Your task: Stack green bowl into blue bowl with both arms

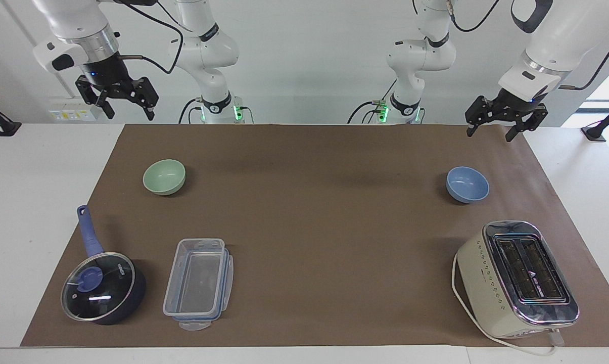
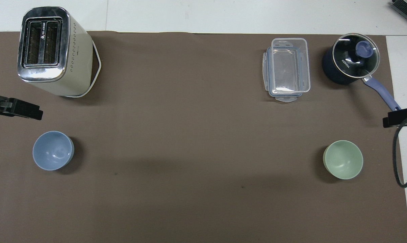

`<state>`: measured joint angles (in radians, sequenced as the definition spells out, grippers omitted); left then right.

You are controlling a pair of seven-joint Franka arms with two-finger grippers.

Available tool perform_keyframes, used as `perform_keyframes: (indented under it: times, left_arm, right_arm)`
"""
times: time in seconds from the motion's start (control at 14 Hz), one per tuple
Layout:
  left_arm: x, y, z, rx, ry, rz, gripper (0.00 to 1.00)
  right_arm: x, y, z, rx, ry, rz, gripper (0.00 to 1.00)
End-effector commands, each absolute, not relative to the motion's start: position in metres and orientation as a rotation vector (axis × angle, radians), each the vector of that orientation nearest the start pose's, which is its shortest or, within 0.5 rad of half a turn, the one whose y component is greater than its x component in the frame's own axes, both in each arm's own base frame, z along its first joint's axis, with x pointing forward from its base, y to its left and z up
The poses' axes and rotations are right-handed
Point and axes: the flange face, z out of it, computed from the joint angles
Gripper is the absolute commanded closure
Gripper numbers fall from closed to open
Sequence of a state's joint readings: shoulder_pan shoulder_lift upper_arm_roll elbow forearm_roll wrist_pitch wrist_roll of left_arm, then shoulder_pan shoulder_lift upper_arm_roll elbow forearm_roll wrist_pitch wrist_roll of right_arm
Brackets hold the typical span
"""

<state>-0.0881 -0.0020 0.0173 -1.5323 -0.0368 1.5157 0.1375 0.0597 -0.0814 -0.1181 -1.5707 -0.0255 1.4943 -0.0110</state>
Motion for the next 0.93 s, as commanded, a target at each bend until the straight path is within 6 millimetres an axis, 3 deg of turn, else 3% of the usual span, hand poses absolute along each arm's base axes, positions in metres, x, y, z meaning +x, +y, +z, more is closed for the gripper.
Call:
perform_keyframes:
  times: [0.0,0.21,0.36,0.64,0.86]
  left_arm:
    - [0.544,-0.038,0.638,-3.158,0.340,0.015,0.00]
    - [0.534,-0.014,0.626,-3.175,0.437,0.017,0.00]
    - [0.528,0.001,0.603,-3.176,0.431,0.012,0.00]
    - [0.521,0.059,0.557,-3.173,0.457,0.005,0.00]
    - [0.518,0.073,0.525,-3.173,0.467,0.014,0.00]
  right_arm:
    - [0.515,-0.040,0.661,-3.173,0.043,-0.028,0.00]
    - [0.514,-0.041,0.662,-3.171,0.045,-0.033,0.00]
    - [0.514,-0.041,0.662,-3.171,0.045,-0.031,0.00]
    - [0.514,-0.042,0.660,-3.171,0.045,-0.026,0.00]
    - [0.514,-0.042,0.660,-3.171,0.044,-0.026,0.00]
